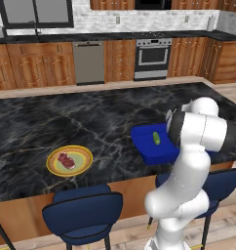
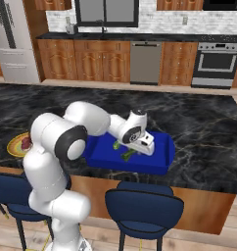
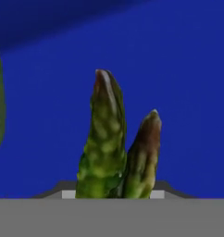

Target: Create a steak meal by picking up the steak and asparagus from the tray and placing them on the plate. Leave the cucumber on the tray.

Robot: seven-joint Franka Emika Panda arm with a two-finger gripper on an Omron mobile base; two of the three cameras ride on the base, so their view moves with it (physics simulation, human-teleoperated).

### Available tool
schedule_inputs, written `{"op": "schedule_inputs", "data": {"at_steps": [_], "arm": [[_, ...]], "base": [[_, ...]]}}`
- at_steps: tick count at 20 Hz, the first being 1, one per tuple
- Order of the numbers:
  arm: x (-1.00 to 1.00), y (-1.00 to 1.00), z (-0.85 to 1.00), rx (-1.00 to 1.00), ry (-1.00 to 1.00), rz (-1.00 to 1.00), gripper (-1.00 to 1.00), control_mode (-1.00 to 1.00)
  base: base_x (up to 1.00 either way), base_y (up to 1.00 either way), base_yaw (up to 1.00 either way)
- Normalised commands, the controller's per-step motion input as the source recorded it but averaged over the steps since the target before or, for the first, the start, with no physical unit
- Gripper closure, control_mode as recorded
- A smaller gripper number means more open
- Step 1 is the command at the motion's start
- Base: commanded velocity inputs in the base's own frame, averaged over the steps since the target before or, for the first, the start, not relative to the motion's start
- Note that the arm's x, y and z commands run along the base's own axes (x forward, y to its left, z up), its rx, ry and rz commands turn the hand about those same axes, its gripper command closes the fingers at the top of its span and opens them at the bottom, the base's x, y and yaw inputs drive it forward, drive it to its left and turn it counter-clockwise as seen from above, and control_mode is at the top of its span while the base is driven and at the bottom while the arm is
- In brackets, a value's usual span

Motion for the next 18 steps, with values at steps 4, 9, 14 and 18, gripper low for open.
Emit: {"op": "schedule_inputs", "data": {"at_steps": [4, 9, 14, 18], "arm": [[-0.08, 0.09, 0.88, 0.0, -0.15, 0.0, 1.0, -1.0], [-0.08, 0.49, 0.84, 0.0, -0.12, 0.0, 1.0, -1.0], [-0.23, 0.91, 0.54, -0.02, -0.03, 0.07, 1.0, -1.0], [-0.2, 1.0, 0.11, -0.03, 0.01, 0.23, 1.0, -1.0]], "base": [[0.0, 0.0, 0.0], [0.0, 0.0, 0.0], [0.0, 0.0, 0.0], [0.0, 0.0, 0.0]]}}
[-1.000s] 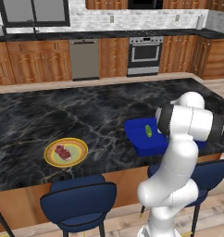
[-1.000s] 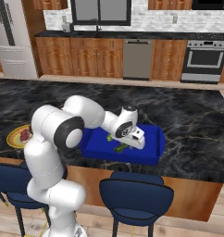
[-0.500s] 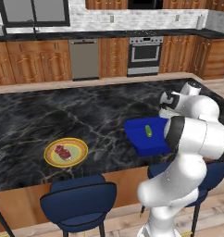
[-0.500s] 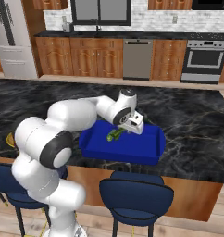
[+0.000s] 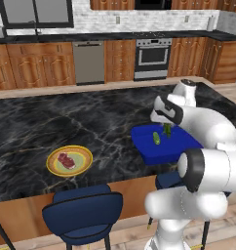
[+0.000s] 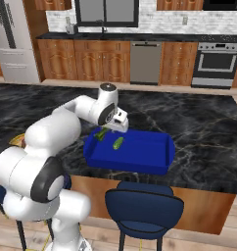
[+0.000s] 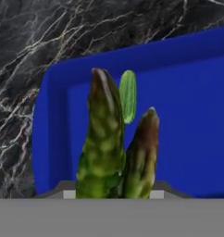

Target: Create a steak meal by picking up the steak and asparagus from the tray and placing them on the plate. Leave the cucumber on the tray.

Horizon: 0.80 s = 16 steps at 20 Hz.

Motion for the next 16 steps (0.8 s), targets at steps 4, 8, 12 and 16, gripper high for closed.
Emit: {"op": "schedule_inputs", "data": {"at_steps": [4, 8, 12, 16], "arm": [[-0.11, 1.0, 0.0, -0.07, 0.07, 0.33, 1.0, -1.0], [0.0, 1.0, 0.0, -0.06, 0.14, 0.37, 1.0, -1.0], [0.0, 1.0, 0.0, -0.03, 0.21, 0.38, 1.0, -1.0], [0.05, 1.0, -0.09, -0.05, 0.17, 0.22, 1.0, -1.0]], "base": [[0.0, 0.0, 0.0], [0.0, 0.0, 0.0], [0.0, 0.0, 0.0], [0.0, 0.0, 0.0]]}}
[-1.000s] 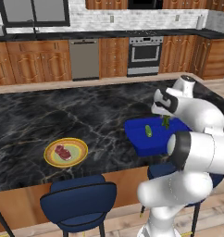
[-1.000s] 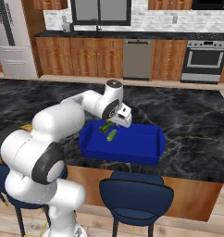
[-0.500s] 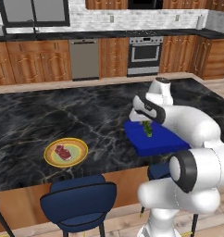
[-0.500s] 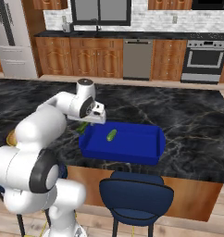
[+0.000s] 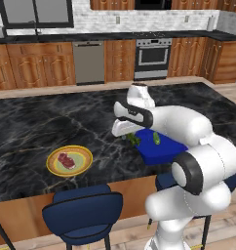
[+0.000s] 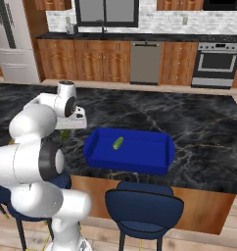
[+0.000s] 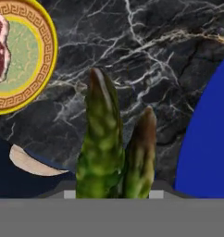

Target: Create a steak meal by picking up the steak and asparagus from the tray and placing them on the plate. Leave the cucumber on the tray.

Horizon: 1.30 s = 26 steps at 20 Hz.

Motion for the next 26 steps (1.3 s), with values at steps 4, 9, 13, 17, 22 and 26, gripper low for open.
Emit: {"op": "schedule_inputs", "data": {"at_steps": [4, 9, 13, 17, 22, 26], "arm": [[0.21, 1.0, -0.19, -0.05, 0.14, 0.14, 1.0, -1.0], [0.23, 0.86, -0.37, -0.04, 0.04, 0.06, 1.0, -1.0], [0.15, 0.78, -0.41, -0.02, 0.0, 0.0, 1.0, -1.0], [0.13, 0.78, -0.42, -0.01, 0.0, 0.0, 1.0, -1.0], [0.24, 0.5, -0.33, 0.0, 0.0, 0.0, 1.0, -1.0], [0.34, 0.35, -0.3, 0.0, 0.0, 0.0, 1.0, -1.0]], "base": [[0.0, 0.0, 0.0], [0.0, 0.0, 0.0], [0.0, 0.0, 0.0], [0.0, 0.0, 0.0], [0.0, 0.0, 0.0], [0.0, 0.0, 0.0]]}}
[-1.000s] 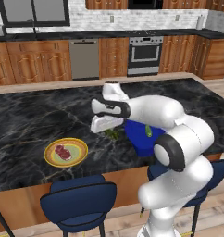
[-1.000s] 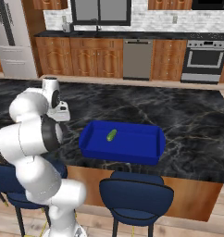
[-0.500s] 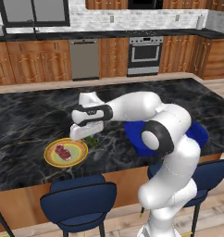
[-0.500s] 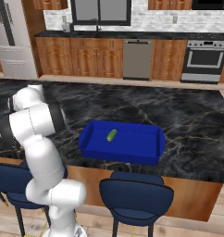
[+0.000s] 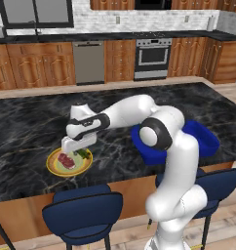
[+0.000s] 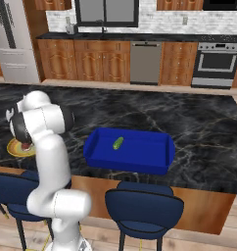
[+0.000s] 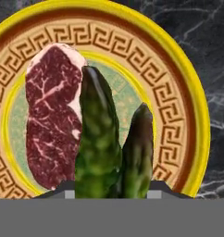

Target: Create a steak meal by picking up the steak and asparagus from the tray and placing them on the plate. Leave the cucumber on the tray.

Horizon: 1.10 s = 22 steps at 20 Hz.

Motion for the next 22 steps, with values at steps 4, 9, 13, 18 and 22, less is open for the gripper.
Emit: {"op": "schedule_inputs", "data": {"at_steps": [4, 9, 13, 18, 22], "arm": [[0.29, 0.34, -0.32, 0.0, 0.0, 0.0, 1.0, -1.0], [0.2, 0.24, -0.31, 0.0, 0.0, 0.0, 1.0, -1.0], [0.14, 0.0, -0.08, 0.0, 0.0, 0.0, -1.0, -1.0], [0.0, -0.08, 0.08, 0.0, -0.04, 0.0, -1.0, -1.0], [-0.03, -0.21, 0.39, 0.0, -0.1, -0.02, -1.0, -1.0]], "base": [[0.0, 0.0, 0.0], [0.0, 0.0, 0.0], [0.0, 0.0, 0.0], [0.0, 0.0, 0.0], [0.0, 0.0, 0.0]]}}
